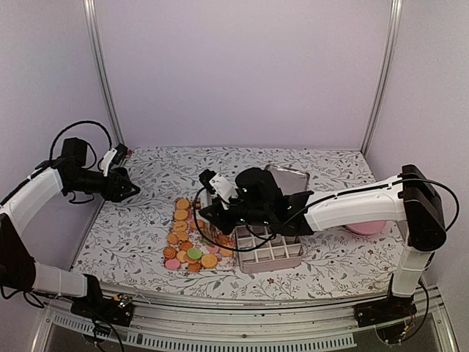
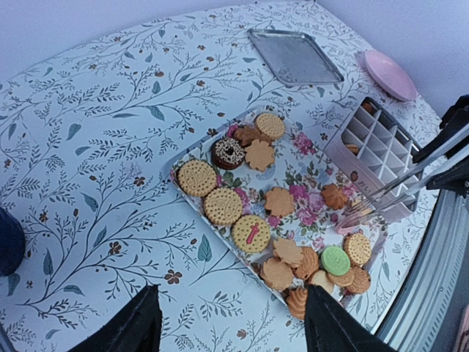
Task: Pack the cookies
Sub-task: Pick up the fake cookies from the plate, then place the fake cookies in the empty pocket of the box.
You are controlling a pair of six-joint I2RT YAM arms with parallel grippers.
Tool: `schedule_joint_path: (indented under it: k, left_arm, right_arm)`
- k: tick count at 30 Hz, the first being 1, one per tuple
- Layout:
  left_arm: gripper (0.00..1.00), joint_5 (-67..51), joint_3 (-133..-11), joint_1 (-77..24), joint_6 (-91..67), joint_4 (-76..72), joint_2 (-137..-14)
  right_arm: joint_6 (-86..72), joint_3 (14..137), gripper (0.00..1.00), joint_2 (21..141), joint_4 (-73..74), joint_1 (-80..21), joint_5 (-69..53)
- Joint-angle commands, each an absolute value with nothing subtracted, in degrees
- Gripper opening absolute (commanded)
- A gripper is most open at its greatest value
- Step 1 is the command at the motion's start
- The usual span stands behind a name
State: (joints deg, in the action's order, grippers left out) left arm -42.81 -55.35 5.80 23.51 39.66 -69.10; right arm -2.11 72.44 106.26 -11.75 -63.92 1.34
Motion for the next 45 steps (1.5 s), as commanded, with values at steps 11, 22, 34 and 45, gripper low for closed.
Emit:
schedule_joint_path:
  k: [11, 22, 34, 45]
  left_arm:
    - [0.67, -42.74, -56.51, 6.06, 23.63, 38.76, -68.40]
    - [0.67, -42.36, -56.36, 6.06, 23.65, 38.76, -68.04]
    - [0.67, -42.65, -56.65, 6.06, 23.51, 38.76, -68.52]
    - [0.67, -42.54, -56.60, 6.06, 23.38, 38.76, -68.12]
  right_arm:
    - [-2.14, 72.27, 0.00, 101.26, -12.93, -62.22, 1.56]
    - [1.24, 65.13, 0.00, 91.05, -12.15, -55.20, 3.22]
    - [2.65, 60.21, 0.00, 86.71, -10.66, -52.50, -1.47]
    - [1.64, 59.83, 0.00, 88.79, -10.52, -52.53, -5.39]
